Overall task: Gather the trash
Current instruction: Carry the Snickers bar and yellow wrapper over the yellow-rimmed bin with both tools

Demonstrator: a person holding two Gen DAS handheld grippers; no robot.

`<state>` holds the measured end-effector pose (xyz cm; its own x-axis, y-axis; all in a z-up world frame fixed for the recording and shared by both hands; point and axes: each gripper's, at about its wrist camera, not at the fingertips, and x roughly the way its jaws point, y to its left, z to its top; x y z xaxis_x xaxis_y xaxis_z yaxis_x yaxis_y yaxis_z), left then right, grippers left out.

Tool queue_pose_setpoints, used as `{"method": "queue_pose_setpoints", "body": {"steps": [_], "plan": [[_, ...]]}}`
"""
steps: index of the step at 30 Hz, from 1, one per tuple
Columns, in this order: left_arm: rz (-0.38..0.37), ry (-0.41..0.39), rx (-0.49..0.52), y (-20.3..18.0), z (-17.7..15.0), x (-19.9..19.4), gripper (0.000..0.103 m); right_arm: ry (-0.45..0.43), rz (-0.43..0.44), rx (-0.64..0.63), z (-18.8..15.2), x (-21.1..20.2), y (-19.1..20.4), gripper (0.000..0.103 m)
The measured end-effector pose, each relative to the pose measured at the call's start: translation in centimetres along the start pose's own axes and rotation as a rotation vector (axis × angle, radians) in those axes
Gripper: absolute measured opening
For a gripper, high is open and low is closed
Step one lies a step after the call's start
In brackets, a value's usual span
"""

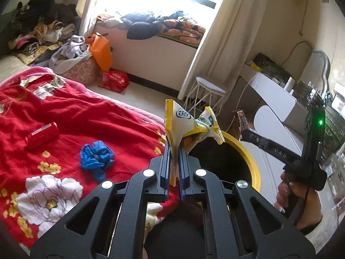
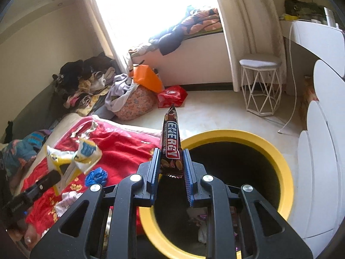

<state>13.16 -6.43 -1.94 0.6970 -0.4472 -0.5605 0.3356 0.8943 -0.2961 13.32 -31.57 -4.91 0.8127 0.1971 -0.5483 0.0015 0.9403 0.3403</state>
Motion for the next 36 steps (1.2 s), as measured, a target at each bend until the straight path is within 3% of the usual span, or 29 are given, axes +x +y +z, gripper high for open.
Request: {"method": "queue_pose_setpoints", "body": {"steps": [36], "plan": [[-0.007,0.188,0.158,-6.1,-3.8,9.3,0.004,0.091,-0.123,0.135,-1.9,1.8,-7.7,0.020]]}}
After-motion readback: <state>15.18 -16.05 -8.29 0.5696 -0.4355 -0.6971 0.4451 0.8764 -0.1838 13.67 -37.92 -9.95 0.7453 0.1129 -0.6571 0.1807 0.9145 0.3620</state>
